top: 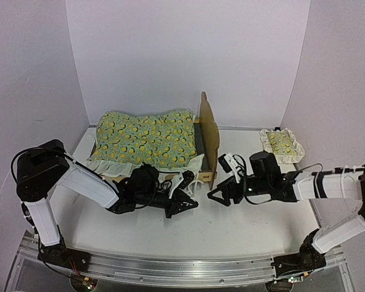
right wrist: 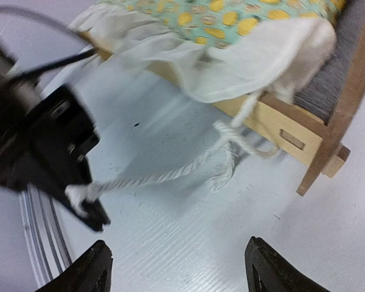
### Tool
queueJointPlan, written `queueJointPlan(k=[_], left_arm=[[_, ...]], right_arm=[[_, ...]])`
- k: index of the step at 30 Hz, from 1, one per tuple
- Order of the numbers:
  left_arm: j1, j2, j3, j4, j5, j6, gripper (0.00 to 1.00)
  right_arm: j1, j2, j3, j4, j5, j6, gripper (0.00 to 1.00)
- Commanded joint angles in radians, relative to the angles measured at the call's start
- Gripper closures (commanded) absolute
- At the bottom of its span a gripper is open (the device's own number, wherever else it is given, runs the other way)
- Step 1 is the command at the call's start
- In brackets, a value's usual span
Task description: Set up the pet bed
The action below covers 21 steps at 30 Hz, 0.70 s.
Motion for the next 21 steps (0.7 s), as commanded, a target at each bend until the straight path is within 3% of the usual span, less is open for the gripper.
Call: queueJointPlan(k=[1,3,6,12,16,21], left_arm=[[0.047,0.026,0.082,0.006,0.254,-0.141,0.99],[0.058,0.034,0.091,-0.013,0.294,-0.14,0.99],[0.061,0.031,0.092,-0.046,0.317,-0.116,0.99],[0.062,0.026,0.093,-0.083,0.305,-0.059,0.99],[0.061,0.023,0.097,-0.098,0.289,-0.031,0.99],[0.061,0.018,0.106,-0.12,0.29,-0.012,0.99]], right_arm=[[0.016,-0.132,-0.179,0.342,-0.132,-0.426,0.23],[0.016,-0.092,-0.194,0.436,-0.149,-0.563,0.19],[0.016,-0.01,-0.061,0.311,-0.251,-0.749,0.22],[-0.002,0.107,0.112,0.086,-0.314,-1.03,0.24],[-0.003,0.16,0.209,-0.089,-0.329,-1.231,0.35],[-0.003,0.218,0.298,-0.261,-0.36,-1.366,0.44]])
